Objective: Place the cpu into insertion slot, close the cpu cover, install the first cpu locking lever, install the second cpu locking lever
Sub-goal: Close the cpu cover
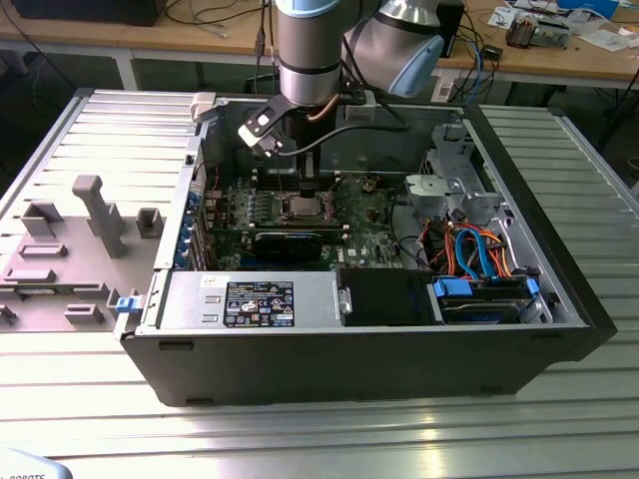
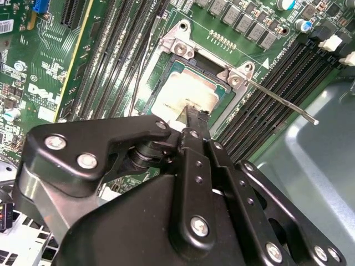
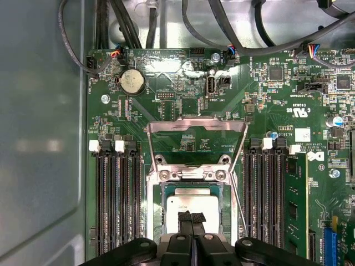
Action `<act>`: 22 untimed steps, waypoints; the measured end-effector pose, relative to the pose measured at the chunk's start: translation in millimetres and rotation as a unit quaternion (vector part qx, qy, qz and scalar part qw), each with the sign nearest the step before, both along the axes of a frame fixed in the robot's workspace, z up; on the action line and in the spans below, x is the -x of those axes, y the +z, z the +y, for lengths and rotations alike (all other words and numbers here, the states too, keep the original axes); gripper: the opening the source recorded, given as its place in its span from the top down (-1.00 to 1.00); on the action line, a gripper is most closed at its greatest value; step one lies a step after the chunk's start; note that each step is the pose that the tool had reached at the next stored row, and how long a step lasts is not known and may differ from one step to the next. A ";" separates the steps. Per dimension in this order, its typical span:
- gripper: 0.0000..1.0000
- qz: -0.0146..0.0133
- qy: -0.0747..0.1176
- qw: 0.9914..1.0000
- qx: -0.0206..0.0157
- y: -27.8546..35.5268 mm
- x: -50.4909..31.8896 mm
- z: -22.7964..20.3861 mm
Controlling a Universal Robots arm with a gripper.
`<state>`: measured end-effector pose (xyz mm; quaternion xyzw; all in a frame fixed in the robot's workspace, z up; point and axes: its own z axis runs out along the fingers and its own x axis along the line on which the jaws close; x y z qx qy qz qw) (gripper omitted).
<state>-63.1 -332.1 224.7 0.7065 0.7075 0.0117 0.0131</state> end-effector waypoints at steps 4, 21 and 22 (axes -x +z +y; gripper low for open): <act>0.79 0.000 0.000 1.000 0.001 0.0 0.0 0.0; 0.79 0.000 0.000 1.000 0.004 3.8 0.0 0.0; 0.79 0.000 0.000 1.000 0.003 4.9 0.0 0.0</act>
